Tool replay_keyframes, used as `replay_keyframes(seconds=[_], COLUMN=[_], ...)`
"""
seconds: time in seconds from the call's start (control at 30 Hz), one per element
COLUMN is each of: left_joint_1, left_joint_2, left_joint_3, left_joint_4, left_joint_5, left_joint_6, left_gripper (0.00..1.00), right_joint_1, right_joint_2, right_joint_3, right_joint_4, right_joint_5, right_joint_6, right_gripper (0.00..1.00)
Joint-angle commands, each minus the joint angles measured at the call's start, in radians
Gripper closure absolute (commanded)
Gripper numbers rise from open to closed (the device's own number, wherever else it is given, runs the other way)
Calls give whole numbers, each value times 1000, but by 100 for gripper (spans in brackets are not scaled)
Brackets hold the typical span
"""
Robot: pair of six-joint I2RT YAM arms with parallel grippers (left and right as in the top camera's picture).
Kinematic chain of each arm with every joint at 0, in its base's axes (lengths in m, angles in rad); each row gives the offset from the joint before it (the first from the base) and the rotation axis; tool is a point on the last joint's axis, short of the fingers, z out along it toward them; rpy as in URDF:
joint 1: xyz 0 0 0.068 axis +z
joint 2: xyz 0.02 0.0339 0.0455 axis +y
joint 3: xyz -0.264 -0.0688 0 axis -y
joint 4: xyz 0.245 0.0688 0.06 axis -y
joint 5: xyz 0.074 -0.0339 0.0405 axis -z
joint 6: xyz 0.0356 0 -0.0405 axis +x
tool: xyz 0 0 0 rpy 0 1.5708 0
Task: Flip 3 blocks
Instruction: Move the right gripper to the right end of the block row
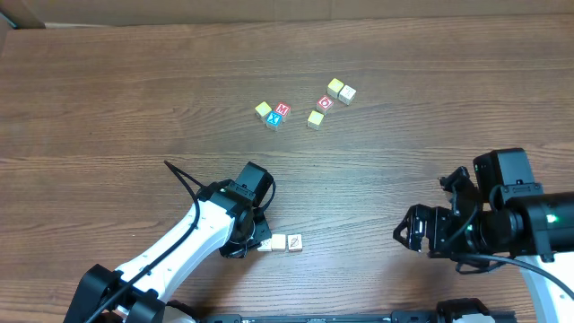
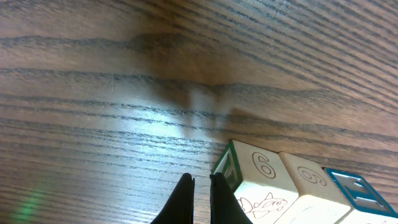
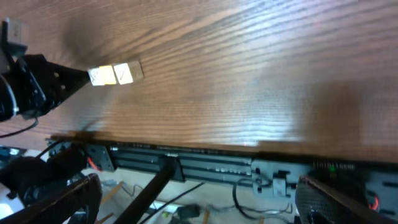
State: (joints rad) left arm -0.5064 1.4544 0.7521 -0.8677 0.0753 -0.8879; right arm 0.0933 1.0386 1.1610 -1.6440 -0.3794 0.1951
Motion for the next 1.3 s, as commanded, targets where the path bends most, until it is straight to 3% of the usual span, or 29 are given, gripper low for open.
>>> replay_keyframes(seconds=[0.0, 0.13, 0.23, 0.37, 0.5, 0.57, 0.73, 0.93, 1.13, 1.27], left_joint_1=[29, 79, 126, 177, 206, 206, 206, 206, 205, 205], left_joint_2=[6, 6, 3, 3, 3, 3, 3, 3, 3, 3], left_joint_3=[10, 36, 53, 57, 57, 57, 57, 57, 57, 57], left_joint_4=[-1, -30, -53, -63, -74, -77, -77, -87, -90, -89], left_joint_5=[-7, -7, -3, 25, 56, 57, 85, 91, 102, 101], left_joint_6=[17, 65, 106, 167, 216, 230, 275, 284, 291, 291], left_gripper=[96, 96, 96, 96, 96, 96, 96, 96, 96, 96], right_joint_1=[7, 33, 67, 146, 268, 339, 519, 652, 671, 671], right_joint_2=[-7, -5, -4, -2, 8, 19, 112, 299, 455, 514], right_joint_3=[-92, -241, -333, -397, -400, -400, -401, -400, -388, -365], right_joint_4=[49, 169, 276, 417, 565, 626, 697, 827, 896, 917], right_joint_5=[-37, -132, -191, -247, -233, -137, 104, 107, 17, 4], right_joint_6=[-21, -21, -21, -5, 145, 216, 365, 488, 592, 577], right_gripper=[0, 1, 16, 44, 82, 94, 96, 96, 96, 96])
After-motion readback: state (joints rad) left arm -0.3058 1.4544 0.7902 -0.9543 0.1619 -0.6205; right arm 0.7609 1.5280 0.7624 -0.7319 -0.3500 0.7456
